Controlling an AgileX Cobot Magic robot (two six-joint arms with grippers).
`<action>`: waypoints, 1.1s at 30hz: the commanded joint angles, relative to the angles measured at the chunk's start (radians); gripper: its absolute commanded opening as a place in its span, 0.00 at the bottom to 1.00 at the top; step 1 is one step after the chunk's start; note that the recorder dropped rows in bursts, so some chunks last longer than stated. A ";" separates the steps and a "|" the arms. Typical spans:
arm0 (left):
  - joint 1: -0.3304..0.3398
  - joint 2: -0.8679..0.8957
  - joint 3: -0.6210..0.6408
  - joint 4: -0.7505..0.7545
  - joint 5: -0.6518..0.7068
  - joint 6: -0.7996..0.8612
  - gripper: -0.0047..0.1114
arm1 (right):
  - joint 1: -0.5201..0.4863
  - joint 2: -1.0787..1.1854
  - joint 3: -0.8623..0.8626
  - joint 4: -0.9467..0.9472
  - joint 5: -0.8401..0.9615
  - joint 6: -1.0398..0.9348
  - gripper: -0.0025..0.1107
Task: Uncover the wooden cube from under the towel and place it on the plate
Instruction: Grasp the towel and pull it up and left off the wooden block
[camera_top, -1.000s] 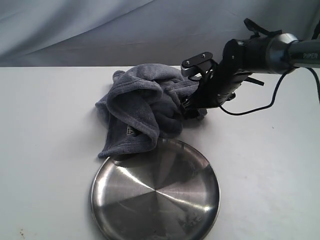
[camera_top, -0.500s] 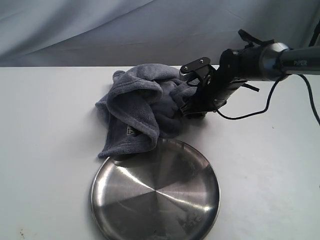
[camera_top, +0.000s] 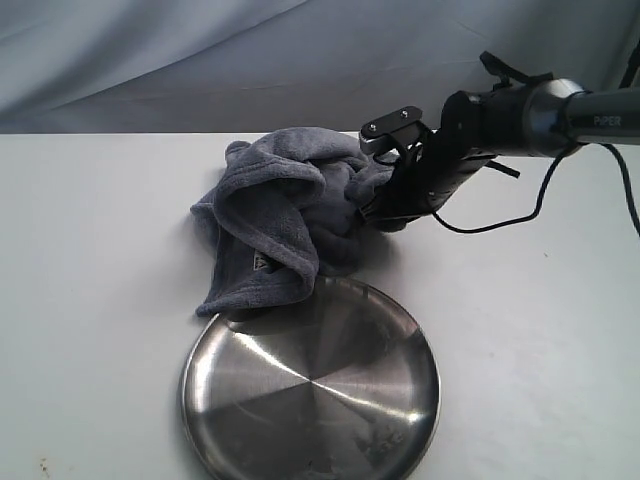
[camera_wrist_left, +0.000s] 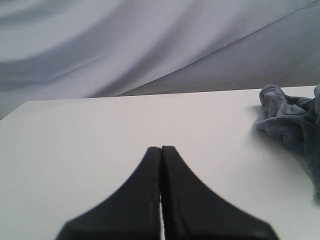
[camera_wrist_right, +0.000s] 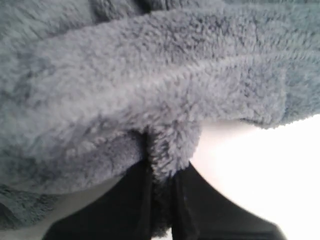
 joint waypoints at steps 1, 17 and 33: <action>0.003 -0.002 0.005 0.000 -0.010 0.009 0.04 | -0.004 -0.074 -0.008 0.004 -0.035 0.003 0.02; 0.003 -0.002 0.005 0.000 -0.010 0.008 0.04 | 0.033 -0.216 -0.008 0.097 -0.196 0.001 0.02; 0.003 -0.002 0.005 0.000 -0.010 0.010 0.04 | 0.272 -0.221 -0.008 0.098 -0.379 -0.135 0.02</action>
